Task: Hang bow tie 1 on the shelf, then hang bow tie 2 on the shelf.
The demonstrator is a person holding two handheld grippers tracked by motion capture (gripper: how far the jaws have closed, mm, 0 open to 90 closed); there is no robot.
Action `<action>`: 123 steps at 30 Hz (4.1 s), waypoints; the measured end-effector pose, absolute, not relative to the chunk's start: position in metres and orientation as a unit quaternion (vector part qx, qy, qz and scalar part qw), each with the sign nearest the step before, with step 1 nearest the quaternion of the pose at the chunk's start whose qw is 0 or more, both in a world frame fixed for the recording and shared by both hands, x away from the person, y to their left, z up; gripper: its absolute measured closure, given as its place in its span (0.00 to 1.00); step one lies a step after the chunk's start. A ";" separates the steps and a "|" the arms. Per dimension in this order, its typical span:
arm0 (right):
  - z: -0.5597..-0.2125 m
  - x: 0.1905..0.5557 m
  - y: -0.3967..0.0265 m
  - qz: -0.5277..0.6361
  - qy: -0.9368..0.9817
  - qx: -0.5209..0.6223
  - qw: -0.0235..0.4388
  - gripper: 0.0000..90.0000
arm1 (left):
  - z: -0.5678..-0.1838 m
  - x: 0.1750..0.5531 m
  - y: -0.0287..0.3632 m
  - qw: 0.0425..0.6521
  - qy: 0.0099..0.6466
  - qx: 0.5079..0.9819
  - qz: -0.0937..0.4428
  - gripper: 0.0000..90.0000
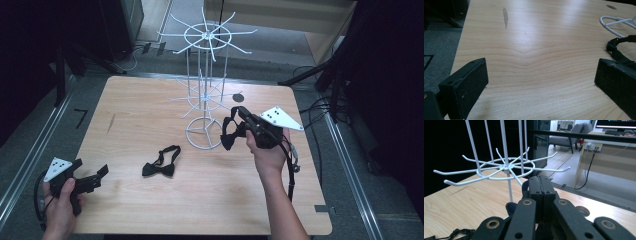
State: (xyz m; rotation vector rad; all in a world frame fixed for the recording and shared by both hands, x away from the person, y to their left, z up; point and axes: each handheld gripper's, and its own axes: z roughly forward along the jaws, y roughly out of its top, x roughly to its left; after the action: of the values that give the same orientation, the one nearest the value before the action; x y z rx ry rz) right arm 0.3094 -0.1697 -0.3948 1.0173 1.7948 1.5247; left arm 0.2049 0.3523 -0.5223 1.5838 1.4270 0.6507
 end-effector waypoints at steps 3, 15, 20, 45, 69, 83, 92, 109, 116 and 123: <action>-0.399 0.312 -0.170 0.568 0.672 0.384 0.278 1.00 | -0.522 0.205 0.352 0.440 0.575 0.638 0.263 0.00; -0.410 0.318 -0.166 0.568 0.673 0.393 0.266 1.00 | -0.522 0.205 0.353 0.440 0.574 0.639 0.262 0.00; -0.414 0.322 -0.162 0.570 0.671 0.398 0.257 1.00 | -0.522 0.205 0.353 0.440 0.574 0.639 0.262 0.00; -0.427 0.335 -0.141 0.585 0.659 0.410 0.235 1.00 | -0.522 0.205 0.353 0.441 0.574 0.640 0.259 0.00; -0.441 0.320 -0.157 0.554 0.668 0.444 0.223 0.38 | -0.522 0.205 0.353 0.443 0.575 0.638 0.257 0.00; -0.461 0.292 -0.170 0.550 0.671 0.447 0.217 0.34 | -0.522 0.206 0.354 0.438 0.578 0.640 0.255 0.00; -0.482 0.282 -0.154 0.527 0.692 0.451 0.202 0.36 | -0.523 0.206 0.352 0.438 0.578 0.639 0.257 0.00; -0.495 0.274 -0.116 0.517 0.713 0.440 0.176 0.41 | -0.522 0.206 0.352 0.436 0.577 0.642 0.255 0.00; -0.500 0.273 -0.087 0.514 0.725 0.427 0.168 0.42 | -0.522 0.206 0.352 0.437 0.576 0.643 0.254 0.00; -0.501 0.271 -0.068 0.510 0.735 0.418 0.159 0.41 | -0.522 0.207 0.352 0.435 0.576 0.644 0.254 0.00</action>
State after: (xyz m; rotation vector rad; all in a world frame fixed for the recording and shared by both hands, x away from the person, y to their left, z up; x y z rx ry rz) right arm 0.2709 -0.0678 -0.5015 1.1947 2.1003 1.4573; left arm 0.2067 0.3519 -0.5224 1.6028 1.4330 0.6326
